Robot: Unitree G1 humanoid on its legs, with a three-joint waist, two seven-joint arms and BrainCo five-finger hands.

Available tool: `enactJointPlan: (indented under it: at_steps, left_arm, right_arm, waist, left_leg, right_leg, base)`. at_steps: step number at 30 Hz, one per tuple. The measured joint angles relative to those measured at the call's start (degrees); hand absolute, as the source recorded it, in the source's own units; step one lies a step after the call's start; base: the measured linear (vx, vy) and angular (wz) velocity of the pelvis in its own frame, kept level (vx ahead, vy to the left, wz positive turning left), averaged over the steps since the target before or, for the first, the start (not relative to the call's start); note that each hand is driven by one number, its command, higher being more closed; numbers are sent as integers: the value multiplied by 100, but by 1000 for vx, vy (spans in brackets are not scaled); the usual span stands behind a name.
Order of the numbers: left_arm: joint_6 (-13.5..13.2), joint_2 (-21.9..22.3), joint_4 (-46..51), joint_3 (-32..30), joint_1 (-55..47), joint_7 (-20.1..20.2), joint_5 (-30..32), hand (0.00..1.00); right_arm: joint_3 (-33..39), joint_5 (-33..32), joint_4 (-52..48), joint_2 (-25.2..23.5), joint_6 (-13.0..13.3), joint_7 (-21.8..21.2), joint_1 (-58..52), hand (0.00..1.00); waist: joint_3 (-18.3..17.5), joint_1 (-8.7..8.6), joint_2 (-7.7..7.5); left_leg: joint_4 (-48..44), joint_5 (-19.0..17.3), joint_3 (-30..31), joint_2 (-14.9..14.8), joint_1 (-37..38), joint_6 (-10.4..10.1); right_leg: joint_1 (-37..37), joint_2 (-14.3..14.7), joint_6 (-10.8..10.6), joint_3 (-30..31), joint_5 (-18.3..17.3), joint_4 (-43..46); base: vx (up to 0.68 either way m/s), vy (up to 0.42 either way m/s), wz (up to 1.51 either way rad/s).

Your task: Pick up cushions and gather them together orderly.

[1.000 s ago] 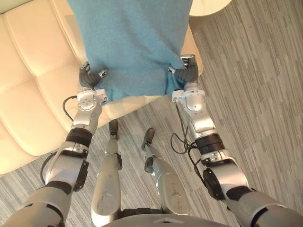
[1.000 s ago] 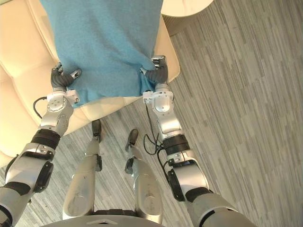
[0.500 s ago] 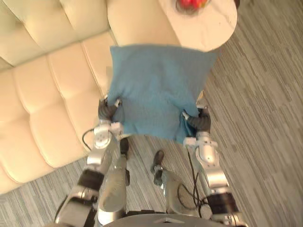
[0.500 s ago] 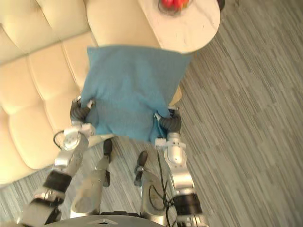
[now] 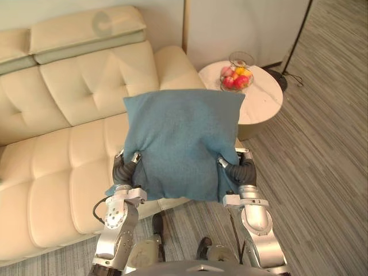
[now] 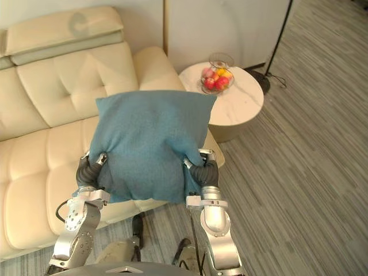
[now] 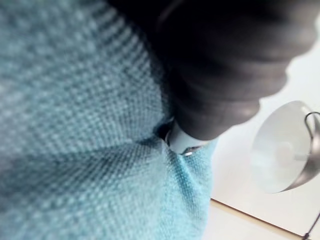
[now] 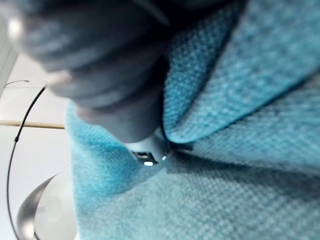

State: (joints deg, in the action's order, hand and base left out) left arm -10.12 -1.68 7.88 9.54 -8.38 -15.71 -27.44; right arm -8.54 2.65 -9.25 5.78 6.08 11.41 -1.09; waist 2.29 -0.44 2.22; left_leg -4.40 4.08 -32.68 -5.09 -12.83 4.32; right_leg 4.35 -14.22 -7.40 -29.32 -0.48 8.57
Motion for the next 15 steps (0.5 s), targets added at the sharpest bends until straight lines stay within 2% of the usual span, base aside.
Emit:
enactJointPlan:
  at_steps: [1, 3, 5, 6, 7, 9, 10, 11, 12, 13, 14, 15]
  left_arm:
    - [10, 5, -83, 2, 32, 0, -1, 100]
    - [23, -22, -323, 9, 76, 0, 10, 100]
    - [60, -21, -514, 23, 56, 0, 30, 100]
    - [135, -28, -524, 23, 1, 12, 77, 100]
    - [157, -32, -524, 24, -32, 21, 85, 100]
    - [191, -78, -523, 24, -137, 64, 168, 100]
    - [209, -140, -522, 24, -153, 113, 178, 100]
    - [214, -167, -522, 24, -150, 115, 178, 100]
    - [228, -202, -522, 24, -156, 129, 179, 100]
    - [231, -294, -522, 11, -127, 144, 179, 100]
    - [258, -312, -552, -2, -56, 208, 183, 100]
    - [263, -269, -605, 14, -78, 231, 191, 100]
  right_arm:
    - [14, 0, 51, -1, -4, 0, 0, 100]
    - [51, -1, 359, -76, -6, -4, 16, 100]
    - [51, -1, 608, -82, -17, -12, 15, 100]
    - [46, -1, 734, -82, -39, -24, -2, 100]
    - [43, -1, 804, -85, -39, -35, -1, 100]
    - [23, -4, 876, -85, -96, -88, -10, 100]
    - [15, -4, 877, -86, -115, -98, -10, 100]
    - [14, -5, 876, -85, -119, -104, -9, 100]
    - [12, -5, 888, -100, -131, -131, -20, 100]
    - [30, -5, 915, -211, -120, -151, -26, 100]
    - [86, -6, 893, -254, -116, -159, -74, 100]
    - [72, -2, 980, -132, -84, -178, -74, 100]
  waist:
    - [-4, -36, -2]
    - [2, -21, -72]
    - [16, 17, -88]
    - [80, 56, -156]
    - [117, 76, -192]
    - [227, 96, -238]
    - [332, 84, -247]
    - [394, 71, -234]
    - [444, -9, -281]
    - [441, -119, -635]
    - [580, -181, -818]
    - [713, -55, -593]
  left_leg:
    - [78, 47, 38, 55, 22, -49]
    - [323, 147, 168, 287, 108, 86]
    - [350, 141, 281, 456, 105, 95]
    - [350, 42, 305, 632, 149, 95]
    - [347, 15, 307, 700, 181, 122]
    - [317, -68, 405, 806, 198, 221]
    - [357, -68, 556, 825, 191, 221]
    - [409, -67, 659, 827, 186, 218]
    - [788, -188, 913, 923, 194, -11]
    - [469, -523, 939, 1222, 82, -107]
    - [-1804, -761, 1036, 958, -285, 794]
    - [-1633, -1518, 1422, 715, 44, 234]
  right_leg:
    - [-32, -35, 41, -34, 38, -25]
    - [-124, -164, 47, -135, 91, -37]
    - [-27, -384, 44, -142, 1, 318]
    - [133, -699, 108, -122, -283, 912]
    - [182, -827, 163, -106, -384, 1138]
    - [264, -985, 492, -9, -598, 1538]
    - [384, -804, 680, 474, -839, 1633]
    - [411, -597, 630, 786, -951, 1630]
    - [530, -59, 602, 1382, -1143, 1446]
    - [637, -171, 418, 1754, -1296, 1305]
    - [786, -280, 325, 1776, -1482, 1757]
    - [771, 18, 322, 1881, -1455, 1910]
  base:
    - [27, 182, 48]
    - [15, 180, 41]
    - [-28, 129, 40]
    - [-70, 134, 36]
    - [-75, 83, 32]
    - [-82, 45, 29]
    - [-100, 27, 38]
    - [-118, 8, 65]
    - [-120, 36, 86]
    - [-120, 4, 117]
    - [-109, 25, 59]
    - [-122, 26, 6]
